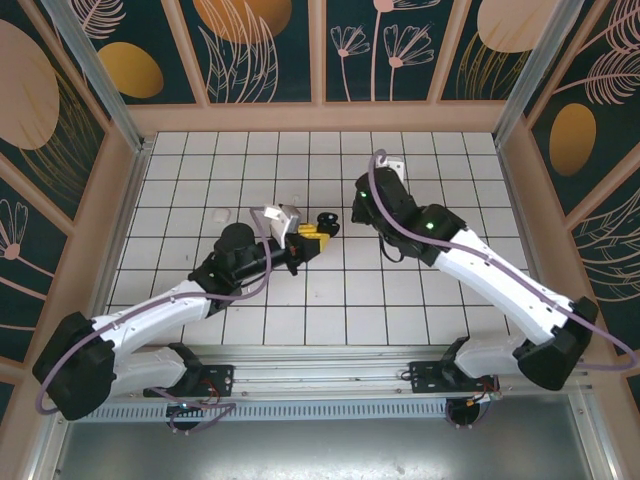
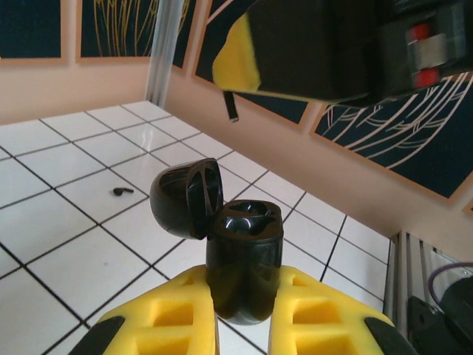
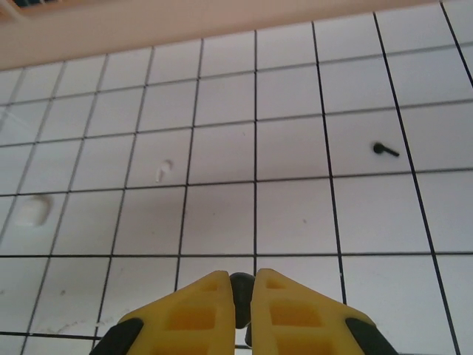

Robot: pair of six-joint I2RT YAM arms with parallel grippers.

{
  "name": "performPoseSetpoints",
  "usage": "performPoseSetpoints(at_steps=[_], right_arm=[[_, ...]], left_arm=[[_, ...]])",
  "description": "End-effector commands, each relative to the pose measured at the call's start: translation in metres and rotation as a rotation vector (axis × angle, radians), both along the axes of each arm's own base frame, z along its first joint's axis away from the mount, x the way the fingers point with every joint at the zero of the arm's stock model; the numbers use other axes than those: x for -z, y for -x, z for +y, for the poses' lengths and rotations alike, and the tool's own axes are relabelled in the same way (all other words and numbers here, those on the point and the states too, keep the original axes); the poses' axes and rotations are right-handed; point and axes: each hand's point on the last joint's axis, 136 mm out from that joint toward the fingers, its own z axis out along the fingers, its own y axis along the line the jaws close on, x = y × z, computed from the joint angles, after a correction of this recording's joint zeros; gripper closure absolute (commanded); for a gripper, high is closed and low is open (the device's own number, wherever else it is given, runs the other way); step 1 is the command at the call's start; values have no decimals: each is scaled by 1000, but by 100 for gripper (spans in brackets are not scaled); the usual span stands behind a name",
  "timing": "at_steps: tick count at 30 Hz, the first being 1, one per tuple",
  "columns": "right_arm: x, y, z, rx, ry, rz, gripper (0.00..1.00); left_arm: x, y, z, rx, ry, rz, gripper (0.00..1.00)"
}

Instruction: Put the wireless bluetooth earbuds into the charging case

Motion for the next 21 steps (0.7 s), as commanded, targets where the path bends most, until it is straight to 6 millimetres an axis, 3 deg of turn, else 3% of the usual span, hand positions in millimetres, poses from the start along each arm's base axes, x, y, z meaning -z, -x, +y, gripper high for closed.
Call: performPoseSetpoints(at_steps=[1,12,21], right_arm=[[-32,6,-4,-44,-88,-112,92],[-62,34,1,-191,-233,-217,91],[-63,38,16,-283,-250,-242,91]], left_arm=[[-47,-12,-4,-63,115,-106,100],[-57,-24,-30,-67,101,-150,100],[-49,-23,-38,-52,59,-167,100]])
